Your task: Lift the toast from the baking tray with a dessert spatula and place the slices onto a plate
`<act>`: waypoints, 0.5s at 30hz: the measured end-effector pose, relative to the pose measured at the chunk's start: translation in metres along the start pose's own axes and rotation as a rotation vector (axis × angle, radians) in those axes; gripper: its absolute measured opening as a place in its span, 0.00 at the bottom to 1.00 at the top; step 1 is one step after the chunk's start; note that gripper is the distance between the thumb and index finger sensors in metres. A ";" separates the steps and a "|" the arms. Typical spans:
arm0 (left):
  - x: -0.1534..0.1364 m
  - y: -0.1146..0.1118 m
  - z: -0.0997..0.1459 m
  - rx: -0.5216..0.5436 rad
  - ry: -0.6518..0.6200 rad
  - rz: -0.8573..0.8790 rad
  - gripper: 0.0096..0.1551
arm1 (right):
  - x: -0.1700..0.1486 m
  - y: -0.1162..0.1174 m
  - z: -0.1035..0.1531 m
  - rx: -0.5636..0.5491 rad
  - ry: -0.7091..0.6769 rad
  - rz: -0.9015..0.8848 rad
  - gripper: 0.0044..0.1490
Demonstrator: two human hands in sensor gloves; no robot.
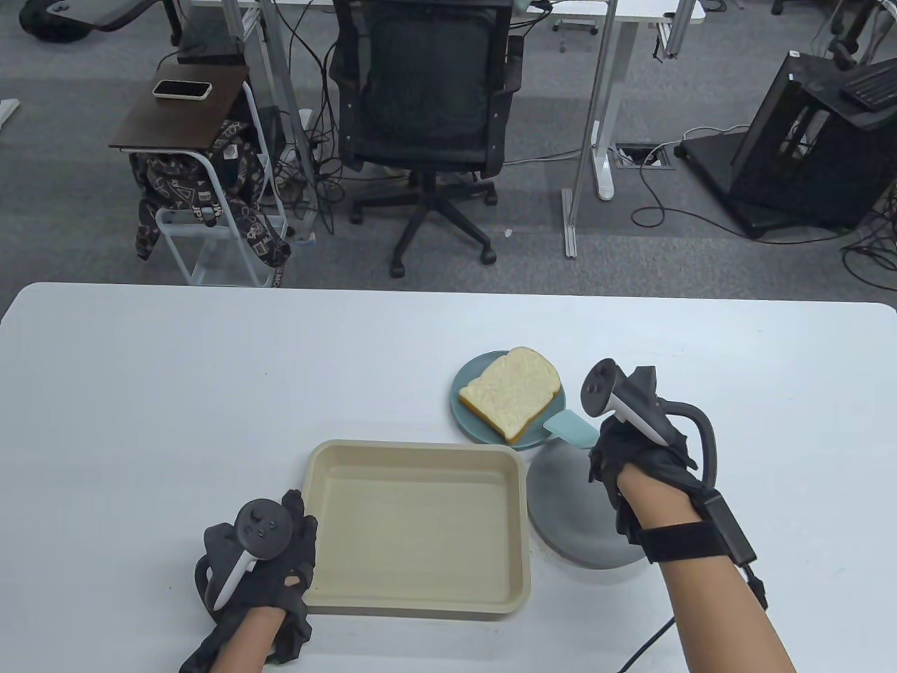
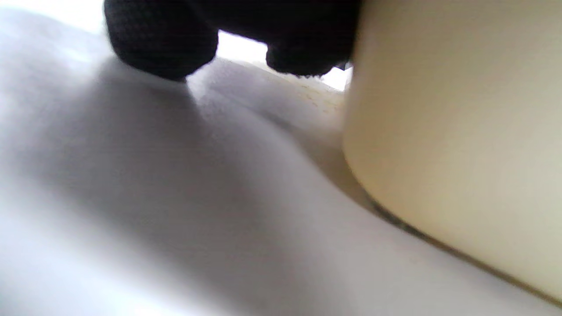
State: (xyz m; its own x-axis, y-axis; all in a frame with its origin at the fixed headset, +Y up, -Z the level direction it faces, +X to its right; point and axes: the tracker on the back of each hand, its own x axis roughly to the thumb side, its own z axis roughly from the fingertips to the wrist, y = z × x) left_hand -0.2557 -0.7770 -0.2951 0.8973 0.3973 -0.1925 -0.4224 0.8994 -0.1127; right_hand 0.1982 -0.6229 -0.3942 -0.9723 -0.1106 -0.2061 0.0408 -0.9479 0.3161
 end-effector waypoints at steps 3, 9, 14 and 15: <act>0.000 0.000 0.000 0.002 -0.001 -0.001 0.35 | -0.016 0.002 0.016 -0.013 -0.018 0.008 0.37; 0.000 0.000 0.000 0.001 -0.001 0.000 0.35 | -0.053 0.040 0.047 -0.138 -0.138 -0.166 0.36; 0.000 0.000 0.000 0.002 0.000 -0.001 0.35 | -0.077 0.089 0.057 -0.217 -0.166 -0.275 0.36; 0.000 0.000 0.000 0.002 0.000 -0.001 0.35 | -0.080 0.097 0.056 -0.219 -0.163 -0.291 0.36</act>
State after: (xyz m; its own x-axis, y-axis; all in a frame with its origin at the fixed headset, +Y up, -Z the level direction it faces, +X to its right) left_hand -0.2555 -0.7772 -0.2951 0.8977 0.3963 -0.1926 -0.4212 0.9002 -0.1110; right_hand 0.2667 -0.6894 -0.2951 -0.9736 0.2039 -0.1024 -0.2105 -0.9759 0.0579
